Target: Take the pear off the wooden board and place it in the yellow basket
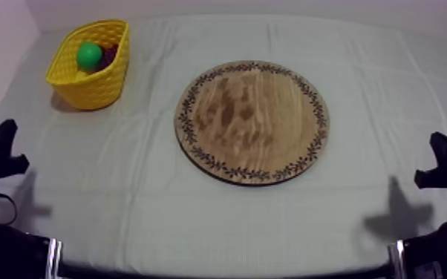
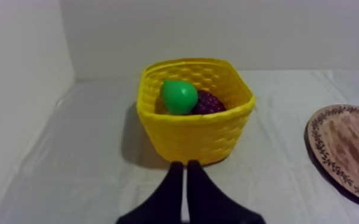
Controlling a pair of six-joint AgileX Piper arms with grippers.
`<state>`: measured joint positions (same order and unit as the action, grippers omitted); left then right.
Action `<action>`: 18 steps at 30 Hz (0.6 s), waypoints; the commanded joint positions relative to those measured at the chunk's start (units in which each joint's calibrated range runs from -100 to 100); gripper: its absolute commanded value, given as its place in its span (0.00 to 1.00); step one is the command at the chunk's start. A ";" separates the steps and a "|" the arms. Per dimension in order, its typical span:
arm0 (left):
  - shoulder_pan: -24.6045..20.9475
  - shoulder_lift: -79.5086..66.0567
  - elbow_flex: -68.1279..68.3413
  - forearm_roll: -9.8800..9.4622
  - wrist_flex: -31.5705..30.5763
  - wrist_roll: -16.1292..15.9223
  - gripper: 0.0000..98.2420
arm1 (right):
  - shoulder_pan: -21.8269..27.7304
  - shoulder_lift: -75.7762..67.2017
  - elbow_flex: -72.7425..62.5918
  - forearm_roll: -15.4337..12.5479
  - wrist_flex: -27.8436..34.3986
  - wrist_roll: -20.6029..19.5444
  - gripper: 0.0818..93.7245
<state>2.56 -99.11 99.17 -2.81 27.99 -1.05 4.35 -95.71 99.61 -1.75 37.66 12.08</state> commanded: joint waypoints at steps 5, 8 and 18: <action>0.16 -0.73 0.72 0.17 0.89 0.49 0.00 | 0.01 -0.05 0.05 0.02 0.00 0.01 0.00; 0.21 -0.83 0.79 0.09 1.03 0.72 0.00 | 0.01 -0.05 0.05 0.02 0.00 0.01 0.00; 0.23 -0.89 0.83 0.16 1.77 0.38 0.00 | 0.01 -0.05 0.05 0.02 0.00 0.01 0.00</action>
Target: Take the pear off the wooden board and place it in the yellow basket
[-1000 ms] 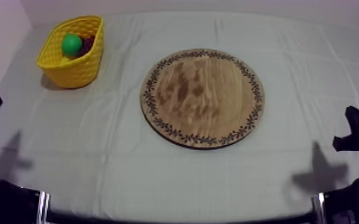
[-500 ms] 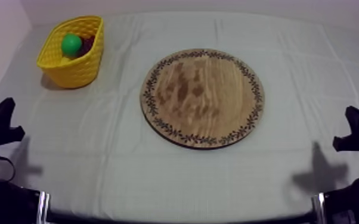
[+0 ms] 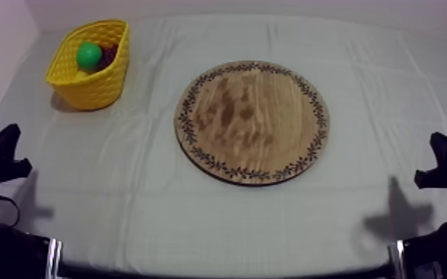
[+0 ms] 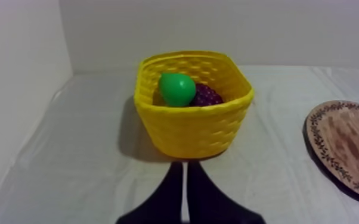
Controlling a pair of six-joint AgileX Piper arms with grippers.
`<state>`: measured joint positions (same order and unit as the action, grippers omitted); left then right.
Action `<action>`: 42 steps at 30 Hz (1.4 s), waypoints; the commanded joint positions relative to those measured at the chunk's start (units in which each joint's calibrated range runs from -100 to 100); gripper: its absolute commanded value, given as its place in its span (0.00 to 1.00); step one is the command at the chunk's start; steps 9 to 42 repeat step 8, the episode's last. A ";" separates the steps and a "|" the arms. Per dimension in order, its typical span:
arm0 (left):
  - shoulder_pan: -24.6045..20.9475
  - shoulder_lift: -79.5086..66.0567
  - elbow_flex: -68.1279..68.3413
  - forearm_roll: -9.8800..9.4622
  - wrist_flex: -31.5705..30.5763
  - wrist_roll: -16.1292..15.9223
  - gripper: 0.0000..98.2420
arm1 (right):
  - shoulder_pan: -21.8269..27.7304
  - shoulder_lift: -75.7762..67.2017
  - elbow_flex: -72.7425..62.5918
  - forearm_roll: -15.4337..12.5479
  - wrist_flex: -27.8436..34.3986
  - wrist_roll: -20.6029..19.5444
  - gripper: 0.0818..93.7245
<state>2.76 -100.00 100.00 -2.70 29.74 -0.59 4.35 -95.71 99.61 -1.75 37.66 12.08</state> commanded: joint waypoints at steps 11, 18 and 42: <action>0.03 0.00 -0.11 0.06 1.42 -0.71 0.00 | 0.01 -0.05 0.05 0.02 0.00 0.01 0.00; 0.03 0.00 -0.11 0.06 1.42 -0.71 0.00 | 0.01 -0.05 0.05 0.02 0.00 0.01 0.00; 0.03 0.00 -0.11 0.06 1.42 -0.71 0.00 | 0.01 -0.05 0.05 0.02 0.00 0.01 0.00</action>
